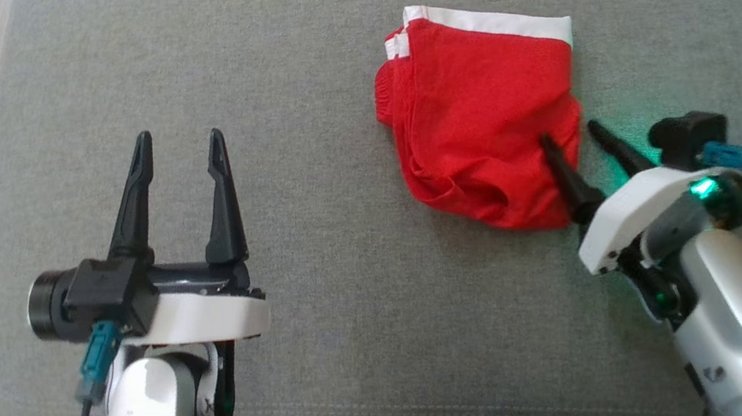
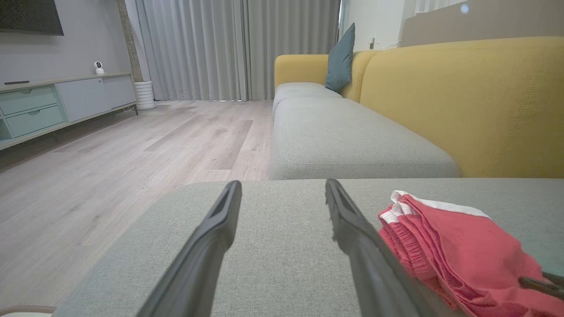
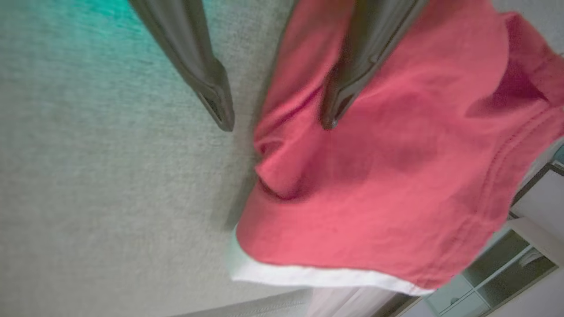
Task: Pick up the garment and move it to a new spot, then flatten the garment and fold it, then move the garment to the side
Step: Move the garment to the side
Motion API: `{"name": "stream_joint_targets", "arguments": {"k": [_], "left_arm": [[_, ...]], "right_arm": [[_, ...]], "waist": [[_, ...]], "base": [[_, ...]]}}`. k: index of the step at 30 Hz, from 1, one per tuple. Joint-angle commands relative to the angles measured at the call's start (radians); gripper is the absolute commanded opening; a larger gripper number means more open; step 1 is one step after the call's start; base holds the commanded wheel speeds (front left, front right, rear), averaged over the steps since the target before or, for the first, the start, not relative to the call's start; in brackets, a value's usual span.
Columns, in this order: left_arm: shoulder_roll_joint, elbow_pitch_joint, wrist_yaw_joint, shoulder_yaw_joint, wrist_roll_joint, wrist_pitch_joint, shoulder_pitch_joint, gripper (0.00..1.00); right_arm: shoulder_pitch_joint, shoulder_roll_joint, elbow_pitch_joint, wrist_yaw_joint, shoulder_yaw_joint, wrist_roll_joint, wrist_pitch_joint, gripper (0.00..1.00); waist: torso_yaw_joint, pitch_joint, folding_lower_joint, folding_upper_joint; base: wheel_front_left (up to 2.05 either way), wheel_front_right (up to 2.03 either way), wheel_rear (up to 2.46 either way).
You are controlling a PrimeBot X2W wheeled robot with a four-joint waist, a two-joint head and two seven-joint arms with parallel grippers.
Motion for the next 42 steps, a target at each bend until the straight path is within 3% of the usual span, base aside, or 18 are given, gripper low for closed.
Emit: {"name": "stream_joint_targets", "arguments": {"k": [1, 2, 3, 4, 5, 12, 18, 29, 37, 42], "left_arm": [[0.007, -0.035, -0.006, 0.04, 0.009, -0.006, -0.031, 1.0], [0.007, -0.036, -0.006, 0.042, 0.011, -0.006, -0.031, 1.0], [0.006, -0.035, -0.006, 0.044, 0.012, -0.006, -0.03, 1.0], [0.005, -0.035, -0.007, 0.046, 0.014, -0.006, -0.03, 1.0], [0.005, -0.035, -0.008, 0.048, 0.016, -0.006, -0.029, 1.0], [0.005, -0.026, -0.015, 0.062, 0.03, -0.006, -0.02, 1.0], [0.02, -0.036, -0.02, 0.079, 0.041, -0.006, -0.01, 1.0], [0.06, -0.06, -0.047, 0.073, 0.065, -0.006, -0.029, 1.0], [0.075, -0.061, -0.063, 0.053, 0.075, -0.006, -0.049, 1.0], [0.082, -0.055, -0.069, 0.04, 0.078, -0.006, -0.067, 1.0]], "right_arm": [[-0.031, 0.012, 0.003, -0.001, 0.034, 0.01, 0.007, 1.0], [-0.038, 0.013, 0.025, -0.001, 0.042, 0.015, 0.023, 1.0], [-0.043, 0.014, 0.045, -0.001, 0.047, 0.017, 0.042, 0.82], [-0.046, 0.015, 0.063, -0.001, 0.055, 0.019, 0.067, 0.26], [-0.05, 0.016, 0.072, -0.001, 0.061, 0.024, 0.083, 0.0], [-0.059, 0.01, 0.054, -0.001, 0.092, 0.003, 0.12, 0.0], [-0.029, -0.026, -0.022, -0.001, 0.159, -0.035, 0.143, 0.0], [0.01, -0.159, -0.138, -0.001, 0.159, -0.064, 0.178, 0.0], [-0.05, -0.262, -0.197, -0.001, 0.15, -0.075, 0.183, 0.0], [-0.156, -0.358, -0.193, -0.001, 0.076, -0.085, 0.188, 0.0]], "waist": [[0.001, 0.003, -0.0001, 0.0], [0.0, 0.006, -0.0001, 0.0], [-0.001, 0.007, -0.0001, 0.0], [-0.004, 0.009, -0.0001, 0.0], [-0.006, 0.009, -0.0001, 0.0], [-0.046, 0.003, -0.0001, 0.0], [-0.155, 0.008, -0.0001, 0.0], [-0.409, 0.05, -0.0001, 0.0], [-0.497, 0.08, -0.0001, 0.0], [-0.535, 0.1, -0.0001, 0.0]], "base": [[0.0, 0.0, 0.0], [0.0, 0.0, 0.0], [0.0, 0.0, 0.0], [0.0, 0.0, 0.0], [0.0, 0.0, 0.0], [0.0, 0.0, 0.0], [0.0, 0.0, 0.0], [0.0, 0.0, 0.0], [0.0, 0.0, 0.0], [0.0, 0.0, 0.0]]}}
